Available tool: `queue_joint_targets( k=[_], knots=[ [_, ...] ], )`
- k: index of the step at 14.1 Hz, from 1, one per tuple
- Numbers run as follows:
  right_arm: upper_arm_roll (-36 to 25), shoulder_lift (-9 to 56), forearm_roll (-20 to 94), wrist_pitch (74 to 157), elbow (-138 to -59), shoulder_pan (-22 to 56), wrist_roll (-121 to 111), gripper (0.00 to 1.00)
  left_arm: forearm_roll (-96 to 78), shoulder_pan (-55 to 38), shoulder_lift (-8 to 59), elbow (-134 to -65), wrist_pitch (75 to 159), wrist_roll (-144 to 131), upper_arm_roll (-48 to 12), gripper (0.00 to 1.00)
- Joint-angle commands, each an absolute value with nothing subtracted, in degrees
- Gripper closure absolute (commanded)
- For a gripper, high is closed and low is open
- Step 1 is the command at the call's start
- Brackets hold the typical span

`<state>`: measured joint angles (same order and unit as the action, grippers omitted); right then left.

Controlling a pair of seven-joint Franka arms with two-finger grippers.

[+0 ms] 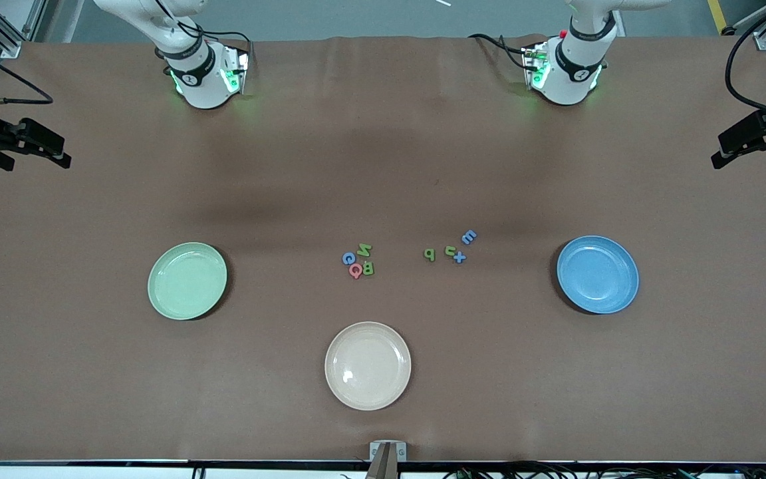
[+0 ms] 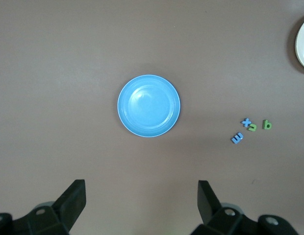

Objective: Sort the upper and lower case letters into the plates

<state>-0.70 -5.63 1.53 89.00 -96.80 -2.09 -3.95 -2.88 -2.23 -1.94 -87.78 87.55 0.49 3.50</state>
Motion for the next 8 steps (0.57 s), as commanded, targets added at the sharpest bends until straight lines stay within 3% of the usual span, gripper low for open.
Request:
queue_joint_targets(
  k=[1,8],
  knots=[
    [-0.2,-7.5,1.8,89.5,-98.5,-3.0,-4.2,0.0,-1.7,-2.5,-3.5,-88.9,86.9,1.6,3.4,0.0],
    [-0.2,-7.4,1.8,89.4,-98.5,-3.0,-4.2,0.0,-2.9,-2.6,-2.6,-88.6,85.8,0.6,3.4,0.0]
  ],
)
